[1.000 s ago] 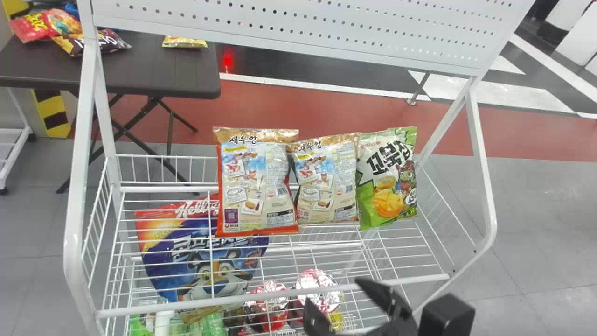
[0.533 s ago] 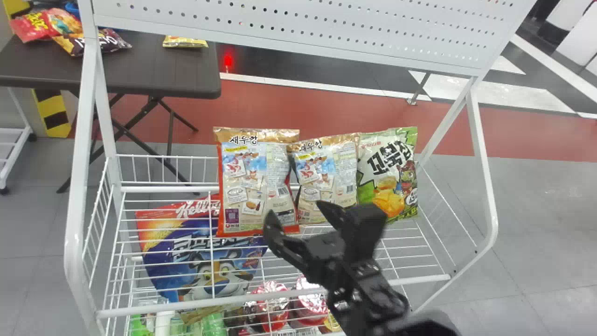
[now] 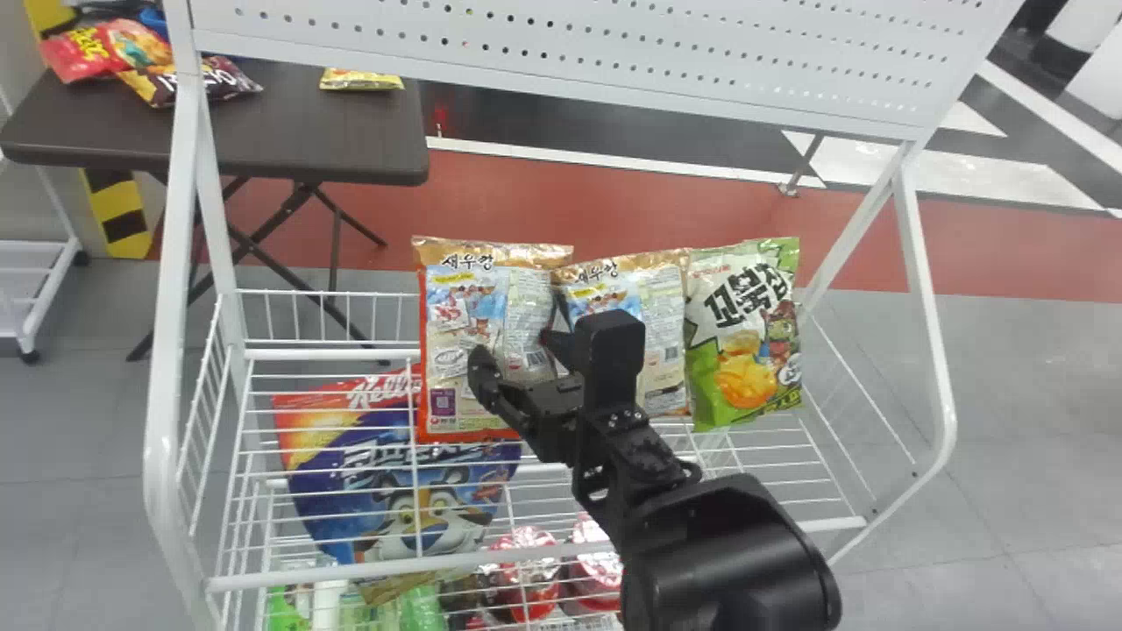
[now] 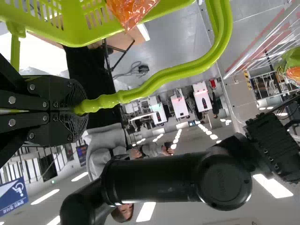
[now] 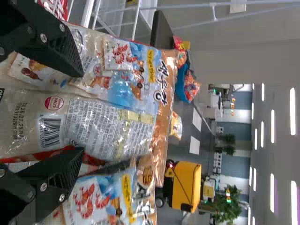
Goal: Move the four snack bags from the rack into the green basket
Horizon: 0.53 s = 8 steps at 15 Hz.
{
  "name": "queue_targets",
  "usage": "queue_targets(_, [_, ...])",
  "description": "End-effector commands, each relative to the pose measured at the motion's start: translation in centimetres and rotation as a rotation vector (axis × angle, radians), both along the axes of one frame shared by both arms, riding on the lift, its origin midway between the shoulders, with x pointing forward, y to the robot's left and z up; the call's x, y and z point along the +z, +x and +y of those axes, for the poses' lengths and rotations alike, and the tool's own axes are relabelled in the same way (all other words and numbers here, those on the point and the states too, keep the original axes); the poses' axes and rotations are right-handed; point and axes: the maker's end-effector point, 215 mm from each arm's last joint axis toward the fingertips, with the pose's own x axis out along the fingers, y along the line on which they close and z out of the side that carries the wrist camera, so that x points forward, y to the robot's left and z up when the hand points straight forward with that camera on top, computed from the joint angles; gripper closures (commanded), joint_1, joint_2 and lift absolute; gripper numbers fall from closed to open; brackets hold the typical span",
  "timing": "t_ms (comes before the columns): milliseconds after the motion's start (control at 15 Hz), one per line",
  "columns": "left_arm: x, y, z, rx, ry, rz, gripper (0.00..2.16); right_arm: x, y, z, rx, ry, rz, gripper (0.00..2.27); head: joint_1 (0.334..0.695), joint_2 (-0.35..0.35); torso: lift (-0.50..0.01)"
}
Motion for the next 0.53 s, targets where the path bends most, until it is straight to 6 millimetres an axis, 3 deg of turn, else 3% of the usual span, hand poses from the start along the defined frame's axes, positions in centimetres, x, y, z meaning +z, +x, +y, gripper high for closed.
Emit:
queue_targets(0, [0.1, 0.2, 0.1, 0.0, -0.003, -0.001, 1.93, -0.8, -0.3, 1.3, 0.043, -0.015, 0.04, 1.96, 0.695, -0.262, 0.0])
queue_targets(200, [0.1, 0.3, 0.1, 0.002, -0.004, -0.004, 1.93, -0.4, -1.3, 2.7, 0.099, -0.01, 0.037, 2.07, 0.695, -0.236, 0.0])
queue_targets(467, [0.2, 0.3, 0.1, 0.001, -0.005, -0.004, 1.93, 2.0, -4.2, 4.1, 0.144, -0.01, 0.002, 2.07, 0.695, -0.21, 0.0])
